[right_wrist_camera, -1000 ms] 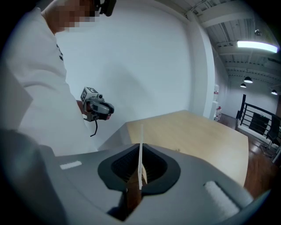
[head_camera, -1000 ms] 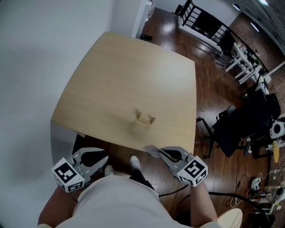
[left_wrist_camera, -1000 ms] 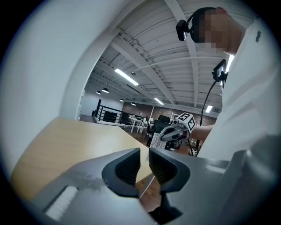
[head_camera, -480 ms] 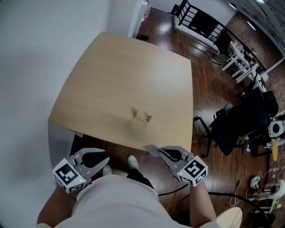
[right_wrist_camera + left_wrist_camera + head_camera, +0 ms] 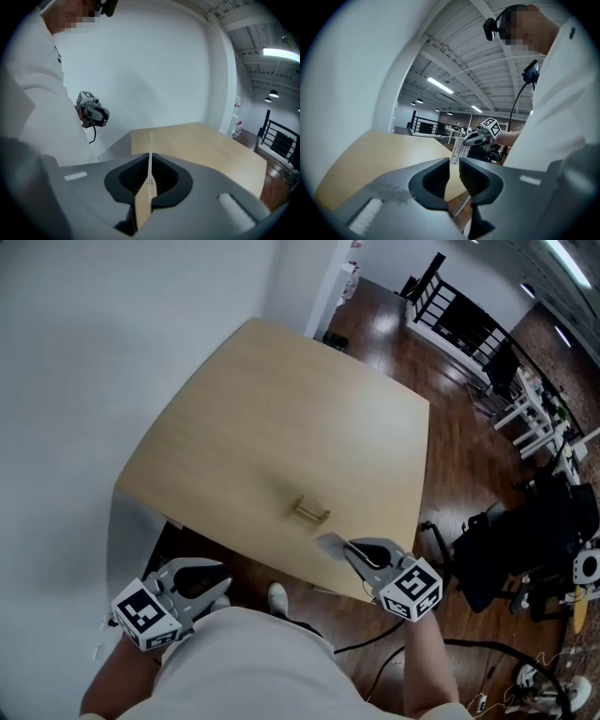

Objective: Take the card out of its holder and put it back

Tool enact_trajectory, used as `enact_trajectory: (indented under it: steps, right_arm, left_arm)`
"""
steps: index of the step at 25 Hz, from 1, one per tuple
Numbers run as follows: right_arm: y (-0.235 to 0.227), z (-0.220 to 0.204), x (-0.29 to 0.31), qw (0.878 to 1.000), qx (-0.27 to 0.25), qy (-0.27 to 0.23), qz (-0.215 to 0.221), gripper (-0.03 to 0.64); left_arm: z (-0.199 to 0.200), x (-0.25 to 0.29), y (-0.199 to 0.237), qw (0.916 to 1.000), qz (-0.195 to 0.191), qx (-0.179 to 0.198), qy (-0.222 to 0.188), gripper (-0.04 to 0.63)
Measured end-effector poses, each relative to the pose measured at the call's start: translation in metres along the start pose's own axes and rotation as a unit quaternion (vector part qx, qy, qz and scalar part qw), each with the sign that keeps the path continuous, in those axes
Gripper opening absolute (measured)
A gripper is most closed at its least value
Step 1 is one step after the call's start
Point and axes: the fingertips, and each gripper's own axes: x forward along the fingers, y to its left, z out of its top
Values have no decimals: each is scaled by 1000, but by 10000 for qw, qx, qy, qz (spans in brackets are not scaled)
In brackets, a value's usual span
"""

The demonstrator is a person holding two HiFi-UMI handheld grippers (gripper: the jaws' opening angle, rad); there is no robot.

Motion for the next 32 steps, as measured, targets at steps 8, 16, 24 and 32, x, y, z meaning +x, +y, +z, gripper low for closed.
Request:
enact_trajectory:
  steps: [8, 16, 24, 32]
  right_arm:
    - [-57, -8, 41, 9992, -110, 99, 369, 21]
    - [-88, -14, 77, 9968, -190, 206, 745, 21]
    - [-106, -24, 105, 9949, -230, 293, 932, 21]
    - [-120, -31, 118, 9943, -182, 385, 981, 21]
  left_arm:
    - [-6, 11, 11, 9977, 632, -224, -93, 71]
    - [-5, 18, 14, 9923, 1159, -417, -122, 71]
    - [-7, 17, 18, 9867, 1534, -537, -68, 71]
    - [-6, 16, 21, 9829, 1734, -616, -55, 71]
